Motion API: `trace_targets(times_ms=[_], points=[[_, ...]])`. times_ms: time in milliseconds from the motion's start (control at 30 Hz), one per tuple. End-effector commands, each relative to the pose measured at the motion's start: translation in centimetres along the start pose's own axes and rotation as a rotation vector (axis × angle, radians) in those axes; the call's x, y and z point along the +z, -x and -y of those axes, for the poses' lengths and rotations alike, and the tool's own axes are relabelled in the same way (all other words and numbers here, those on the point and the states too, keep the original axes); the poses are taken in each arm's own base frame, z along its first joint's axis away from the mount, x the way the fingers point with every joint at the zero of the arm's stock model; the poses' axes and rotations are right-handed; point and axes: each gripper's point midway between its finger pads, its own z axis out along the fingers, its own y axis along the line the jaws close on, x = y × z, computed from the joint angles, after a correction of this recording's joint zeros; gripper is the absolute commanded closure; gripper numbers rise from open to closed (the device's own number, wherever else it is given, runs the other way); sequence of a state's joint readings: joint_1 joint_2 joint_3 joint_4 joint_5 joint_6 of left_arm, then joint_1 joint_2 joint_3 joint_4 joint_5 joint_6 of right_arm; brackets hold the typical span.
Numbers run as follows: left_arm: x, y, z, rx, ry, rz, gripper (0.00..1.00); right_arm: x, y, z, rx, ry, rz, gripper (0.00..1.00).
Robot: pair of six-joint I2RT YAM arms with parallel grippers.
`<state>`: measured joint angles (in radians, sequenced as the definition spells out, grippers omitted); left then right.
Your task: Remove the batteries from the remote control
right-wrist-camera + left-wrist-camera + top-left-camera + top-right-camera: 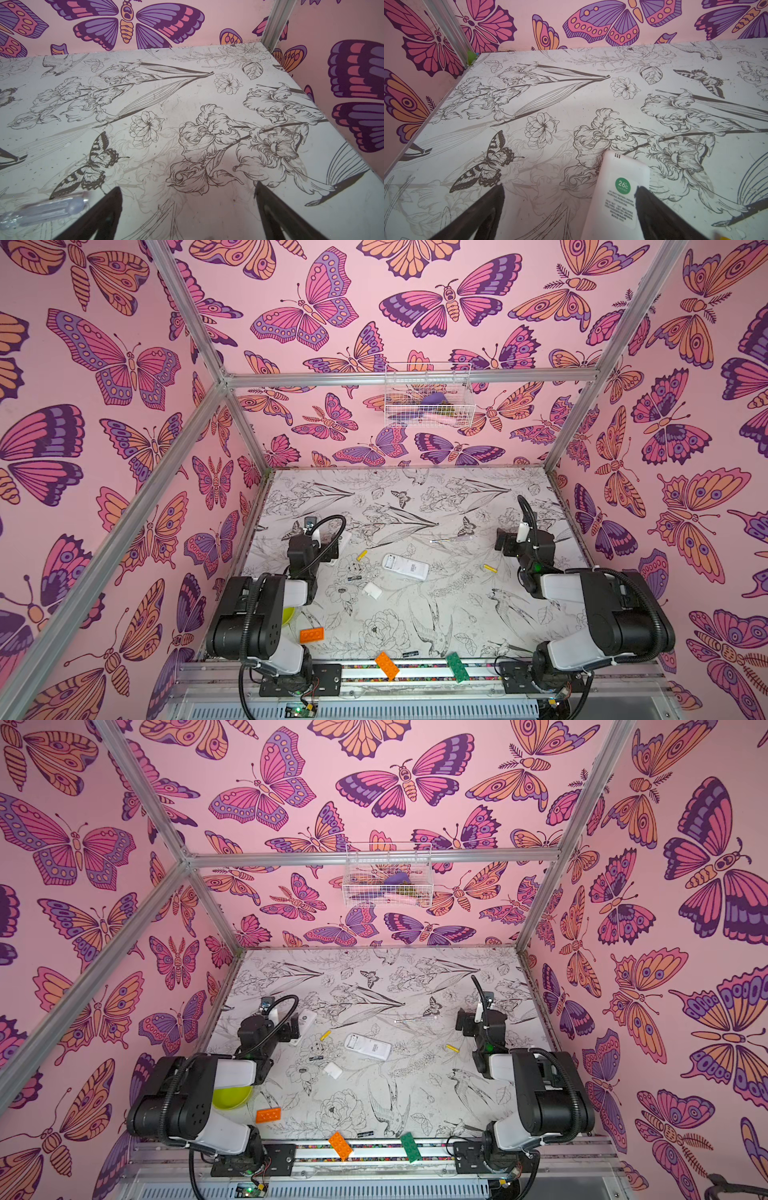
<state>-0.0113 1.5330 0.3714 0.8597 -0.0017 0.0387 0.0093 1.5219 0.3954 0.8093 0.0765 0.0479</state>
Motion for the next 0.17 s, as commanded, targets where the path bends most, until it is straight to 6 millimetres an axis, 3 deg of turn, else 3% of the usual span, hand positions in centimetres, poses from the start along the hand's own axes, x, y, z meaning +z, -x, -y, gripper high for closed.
trace_targets(times_ms=[0, 133], points=[[0.17, 0.47, -0.55, -0.018, 0.02, 0.012, 0.0, -0.01, 0.81, -0.54, -0.01, 0.019, 0.019, 0.01], [0.15, 0.4, -0.55, -0.017, 0.02, 0.01, 0.0, -0.21, 0.82, -0.51, -0.01, 0.02, 0.027, 0.01]])
